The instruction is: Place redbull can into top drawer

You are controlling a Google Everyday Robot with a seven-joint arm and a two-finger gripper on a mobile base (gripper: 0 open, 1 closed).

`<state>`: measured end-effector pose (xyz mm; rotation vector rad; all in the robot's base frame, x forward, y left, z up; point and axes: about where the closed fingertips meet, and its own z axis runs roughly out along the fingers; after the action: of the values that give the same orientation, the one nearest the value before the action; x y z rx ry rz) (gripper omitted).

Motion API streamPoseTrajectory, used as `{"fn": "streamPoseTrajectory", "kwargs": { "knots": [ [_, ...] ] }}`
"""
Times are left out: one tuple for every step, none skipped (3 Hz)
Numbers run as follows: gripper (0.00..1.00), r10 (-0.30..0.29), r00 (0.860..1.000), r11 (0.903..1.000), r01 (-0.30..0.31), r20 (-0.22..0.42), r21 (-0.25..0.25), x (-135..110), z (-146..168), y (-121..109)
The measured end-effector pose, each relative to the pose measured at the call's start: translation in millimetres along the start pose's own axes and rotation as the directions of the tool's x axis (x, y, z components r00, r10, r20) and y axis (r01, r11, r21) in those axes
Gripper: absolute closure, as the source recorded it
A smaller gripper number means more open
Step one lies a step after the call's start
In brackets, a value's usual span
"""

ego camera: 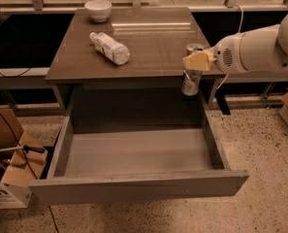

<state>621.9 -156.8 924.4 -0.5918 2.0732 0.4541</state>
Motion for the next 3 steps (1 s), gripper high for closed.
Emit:
{"fn": "streamPoseTrajectory", "kwargs": {
  "knots": [
    [1.00,-0.039,0.999,0.9992,0.040,-0.022,0.004,14,18,-3],
    [1.00,-0.019,1.000,0.9984,0.019,0.008,-0.053,44,37,4],
    [1.00,-0.006,0.997,0.9956,0.013,0.071,-0.093,82,55,11]
  ]
}}
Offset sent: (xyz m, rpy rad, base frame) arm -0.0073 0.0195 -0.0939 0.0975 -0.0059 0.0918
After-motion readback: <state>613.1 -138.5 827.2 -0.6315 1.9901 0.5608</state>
